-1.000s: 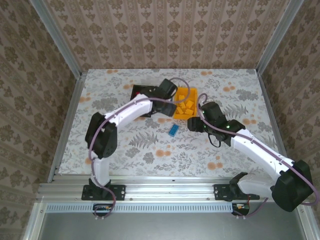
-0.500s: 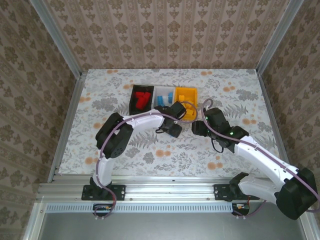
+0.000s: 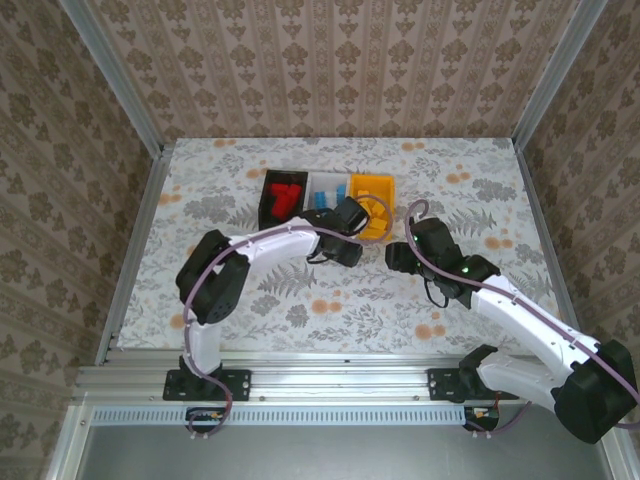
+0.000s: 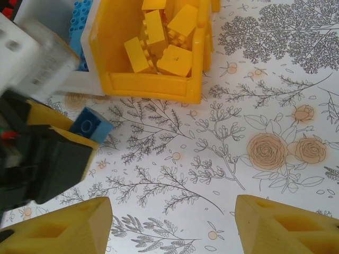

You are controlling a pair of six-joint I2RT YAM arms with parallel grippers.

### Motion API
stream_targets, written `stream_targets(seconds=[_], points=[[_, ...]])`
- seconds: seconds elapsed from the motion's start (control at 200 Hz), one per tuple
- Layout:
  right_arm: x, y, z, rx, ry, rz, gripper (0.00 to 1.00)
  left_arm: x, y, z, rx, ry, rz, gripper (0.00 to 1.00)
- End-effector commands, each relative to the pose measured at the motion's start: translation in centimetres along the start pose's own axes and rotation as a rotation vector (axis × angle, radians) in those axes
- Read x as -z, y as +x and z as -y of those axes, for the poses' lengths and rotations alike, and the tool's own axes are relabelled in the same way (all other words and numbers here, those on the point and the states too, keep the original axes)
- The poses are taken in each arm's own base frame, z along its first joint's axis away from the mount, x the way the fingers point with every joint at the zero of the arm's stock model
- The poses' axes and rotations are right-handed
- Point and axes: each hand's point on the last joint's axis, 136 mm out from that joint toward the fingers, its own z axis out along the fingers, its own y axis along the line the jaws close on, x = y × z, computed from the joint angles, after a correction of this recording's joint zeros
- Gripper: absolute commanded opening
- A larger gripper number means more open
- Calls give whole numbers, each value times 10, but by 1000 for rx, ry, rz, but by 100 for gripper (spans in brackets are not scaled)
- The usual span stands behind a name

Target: Sort the legos into containers by color

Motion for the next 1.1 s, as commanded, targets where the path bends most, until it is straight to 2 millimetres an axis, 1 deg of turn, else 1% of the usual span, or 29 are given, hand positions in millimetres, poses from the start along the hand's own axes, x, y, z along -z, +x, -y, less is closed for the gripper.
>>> stream_targets(seconds=[0.0, 0.14, 0.25, 0.33, 0.405, 0.49, 0.61, 0.7, 0.83, 0.895, 0.965, 1.035, 1.095], points=[[2, -3, 5, -26, 13, 33, 64, 33, -25, -11, -2, 17, 79, 35], [1, -3, 4, -28, 8, 33, 64, 53, -50, -48, 98, 64, 157, 35], [0, -3, 3, -25, 4, 29, 64, 63, -77, -87, 192, 60, 234, 35], [0, -4, 1, -25, -2, 28, 64, 61, -93, -104, 213, 46, 249, 35], [-1, -4, 0, -22, -5, 26, 64, 52, -103, -114, 220, 35, 226, 36], [-3, -4, 1, -13, 3, 21, 64, 39, -111, -118, 219, 27, 197, 37], [-4, -5, 1, -2, 8, 18, 64, 24, -115, -123, 231, 21, 178, 39], [-5, -6, 0, -3, 3, 18, 64, 18, -116, -124, 241, 27, 170, 40], [-7, -5, -1, -4, -2, 8, 64, 14, -115, -124, 244, 29, 161, 46], [-7, -4, -1, -6, -4, 5, 64, 16, -115, -124, 243, 30, 160, 49], [-7, -3, -1, -9, -5, 4, 65, 23, -115, -123, 243, 30, 163, 51], [-6, -3, -1, -12, -6, 8, 65, 37, -117, -121, 236, 30, 189, 55], [-5, -4, -1, -13, -9, 11, 65, 55, -118, -120, 227, 18, 227, 61]])
